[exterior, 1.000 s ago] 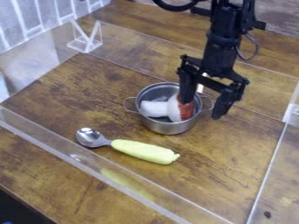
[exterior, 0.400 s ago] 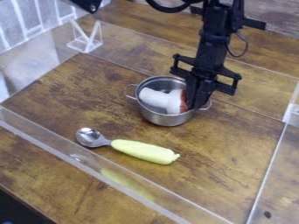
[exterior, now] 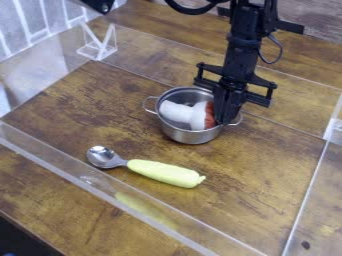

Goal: Remove the mushroom from the silver pot and put it on the table

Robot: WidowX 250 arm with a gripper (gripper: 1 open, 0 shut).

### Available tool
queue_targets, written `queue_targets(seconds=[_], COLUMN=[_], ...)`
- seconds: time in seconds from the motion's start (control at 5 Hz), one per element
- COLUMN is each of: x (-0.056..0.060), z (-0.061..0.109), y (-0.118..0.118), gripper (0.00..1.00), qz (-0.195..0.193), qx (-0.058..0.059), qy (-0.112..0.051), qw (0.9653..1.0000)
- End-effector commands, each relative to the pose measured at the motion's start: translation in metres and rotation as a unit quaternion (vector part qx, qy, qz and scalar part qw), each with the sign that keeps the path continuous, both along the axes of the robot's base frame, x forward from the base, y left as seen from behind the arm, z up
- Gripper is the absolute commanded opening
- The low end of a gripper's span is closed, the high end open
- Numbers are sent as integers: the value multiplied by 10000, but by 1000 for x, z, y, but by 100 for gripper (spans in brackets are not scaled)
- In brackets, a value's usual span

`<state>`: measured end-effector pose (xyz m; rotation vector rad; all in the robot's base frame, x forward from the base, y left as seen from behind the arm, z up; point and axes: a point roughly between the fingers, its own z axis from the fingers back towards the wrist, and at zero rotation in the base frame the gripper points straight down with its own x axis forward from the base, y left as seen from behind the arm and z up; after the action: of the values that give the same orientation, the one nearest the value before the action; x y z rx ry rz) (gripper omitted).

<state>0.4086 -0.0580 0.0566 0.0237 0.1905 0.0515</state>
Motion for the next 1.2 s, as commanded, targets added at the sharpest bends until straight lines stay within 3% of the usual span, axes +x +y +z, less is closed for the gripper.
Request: queue_targets(seconds=[0.0,0.2,0.4,1.0], x=[8,2,-3,-5], z=[48,59,69,44], y=[18,23,25,22], gripper=[0,100,100,100], qz=[97,330,549,667], qx=[-68,-68,-153,-85], qy=[-505,-496,-461,-381], qw=[9987,9982,9973,9970])
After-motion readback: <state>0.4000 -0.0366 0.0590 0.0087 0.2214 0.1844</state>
